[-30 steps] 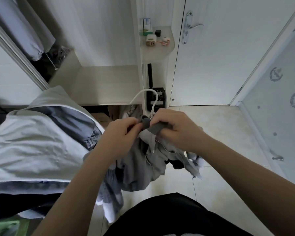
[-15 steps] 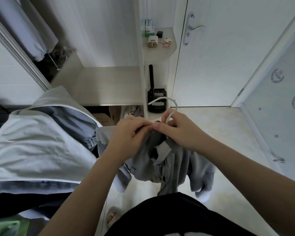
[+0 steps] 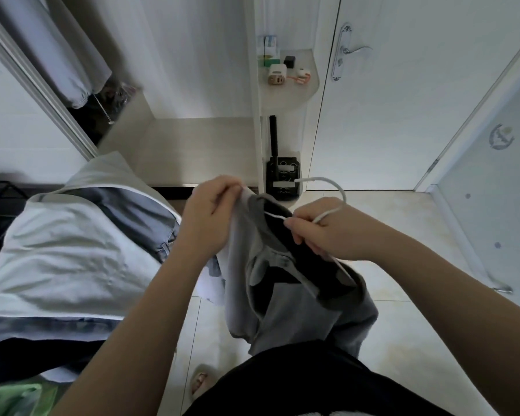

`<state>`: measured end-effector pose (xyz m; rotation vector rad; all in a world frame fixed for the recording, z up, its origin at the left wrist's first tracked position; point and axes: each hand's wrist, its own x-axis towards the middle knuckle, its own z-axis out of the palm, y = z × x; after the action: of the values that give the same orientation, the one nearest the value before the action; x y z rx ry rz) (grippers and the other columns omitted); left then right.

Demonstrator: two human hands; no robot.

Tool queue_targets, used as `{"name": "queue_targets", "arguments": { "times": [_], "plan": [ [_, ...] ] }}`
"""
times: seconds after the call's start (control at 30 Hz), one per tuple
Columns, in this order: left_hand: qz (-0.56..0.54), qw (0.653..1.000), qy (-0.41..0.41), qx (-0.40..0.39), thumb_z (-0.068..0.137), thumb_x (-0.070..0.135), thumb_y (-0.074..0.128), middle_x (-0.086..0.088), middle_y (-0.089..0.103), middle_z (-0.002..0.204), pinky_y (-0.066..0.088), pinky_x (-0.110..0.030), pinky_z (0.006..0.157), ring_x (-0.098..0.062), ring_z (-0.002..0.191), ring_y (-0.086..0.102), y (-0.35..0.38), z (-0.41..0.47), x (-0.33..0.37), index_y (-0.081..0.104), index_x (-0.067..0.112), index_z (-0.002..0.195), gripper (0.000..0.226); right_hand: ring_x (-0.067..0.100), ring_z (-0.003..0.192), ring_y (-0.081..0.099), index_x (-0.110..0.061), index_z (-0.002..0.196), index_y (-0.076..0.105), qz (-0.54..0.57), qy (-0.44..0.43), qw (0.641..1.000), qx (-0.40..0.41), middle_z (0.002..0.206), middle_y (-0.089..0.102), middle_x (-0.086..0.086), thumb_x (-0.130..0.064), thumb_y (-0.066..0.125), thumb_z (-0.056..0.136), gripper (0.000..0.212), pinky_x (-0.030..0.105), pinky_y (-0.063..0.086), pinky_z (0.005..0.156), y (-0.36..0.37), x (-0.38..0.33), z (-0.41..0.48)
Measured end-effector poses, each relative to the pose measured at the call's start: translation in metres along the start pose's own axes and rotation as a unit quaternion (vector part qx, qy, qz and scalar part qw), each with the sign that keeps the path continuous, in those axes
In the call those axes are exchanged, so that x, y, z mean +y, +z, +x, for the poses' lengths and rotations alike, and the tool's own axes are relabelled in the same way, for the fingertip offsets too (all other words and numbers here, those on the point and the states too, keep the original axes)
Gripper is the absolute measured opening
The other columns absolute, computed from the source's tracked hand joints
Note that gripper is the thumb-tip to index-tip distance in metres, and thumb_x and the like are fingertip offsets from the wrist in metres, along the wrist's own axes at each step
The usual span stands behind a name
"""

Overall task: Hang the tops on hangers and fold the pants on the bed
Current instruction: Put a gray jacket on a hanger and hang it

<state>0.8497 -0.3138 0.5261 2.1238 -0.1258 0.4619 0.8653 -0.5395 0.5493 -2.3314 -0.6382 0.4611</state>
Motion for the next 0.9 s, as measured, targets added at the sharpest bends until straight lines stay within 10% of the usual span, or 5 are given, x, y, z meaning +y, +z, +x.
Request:
{"name": "queue_targets", "arguments": {
  "times": [0.17, 0.3, 0.57, 0.7, 0.9],
  "plan": [
    [-0.019, 0.998, 0.051, -0.042, 0.101, 0.007, 0.050, 0.007, 0.071, 0.106, 0.048, -0.033, 0.096, -0.015, 0.109, 0.063, 0.011, 0.008, 0.016, 0.068, 0.022, 0.095, 0.025, 0.016, 0.047, 0.052, -0.017, 0.064, 0.059, 0.095, 0.008, 0.995, 0.011, 0.047, 0.052, -0.004, -0.029, 0.050, 0.103, 0.042, 0.032, 0.046, 0.055, 0.017, -0.007, 0.008],
    [0.035, 0.993, 0.022, 0.107, 0.095, 0.010, 0.061, -0.001, 0.063, 0.114, 0.047, -0.034, 0.096, -0.022, 0.112, 0.057, 0.024, -0.007, 0.000, 0.066, 0.015, 0.108, 0.014, 0.018, 0.042, 0.033, -0.018, 0.061, 0.055, 0.256, 0.052, 0.962, 0.084, 0.046, 0.039, -0.002, -0.028, 0.048, 0.103, 0.043, 0.028, 0.029, 0.044, 0.017, -0.007, 0.015],
    [0.072, 0.973, -0.117, 0.187, 0.085, 0.024, 0.074, -0.012, 0.042, 0.151, 0.027, -0.029, 0.116, -0.024, 0.142, 0.035, 0.011, -0.016, -0.062, 0.040, 0.009, 0.148, 0.074, 0.011, 0.038, 0.023, -0.017, 0.059, 0.054, 0.317, 0.028, 0.946, 0.057, 0.045, 0.030, -0.005, -0.022, 0.049, 0.103, 0.045, 0.017, 0.020, 0.040, -0.010, -0.006, 0.010],
    [0.047, 0.987, -0.123, 0.088, 0.095, 0.030, 0.060, 0.013, 0.066, 0.101, 0.042, -0.012, 0.075, -0.005, 0.093, 0.061, -0.009, 0.000, -0.074, 0.058, 0.026, 0.124, 0.029, 0.011, 0.038, 0.022, -0.012, 0.062, 0.055, 0.331, 0.031, 0.941, 0.071, 0.046, 0.028, -0.004, -0.020, 0.050, 0.103, 0.042, 0.016, 0.020, 0.040, -0.020, 0.002, 0.006],
    [0.124, 0.984, -0.047, 0.122, 0.104, 0.011, 0.046, 0.006, 0.062, 0.079, 0.034, -0.017, 0.064, -0.007, 0.072, 0.052, -0.018, -0.002, -0.071, 0.070, 0.012, 0.111, 0.025, 0.013, 0.044, 0.018, -0.013, 0.061, 0.053, 0.328, 0.067, 0.941, 0.045, 0.050, 0.025, -0.002, -0.021, 0.049, 0.104, 0.043, 0.018, 0.017, 0.043, -0.024, 0.023, -0.004]
  ]
}}
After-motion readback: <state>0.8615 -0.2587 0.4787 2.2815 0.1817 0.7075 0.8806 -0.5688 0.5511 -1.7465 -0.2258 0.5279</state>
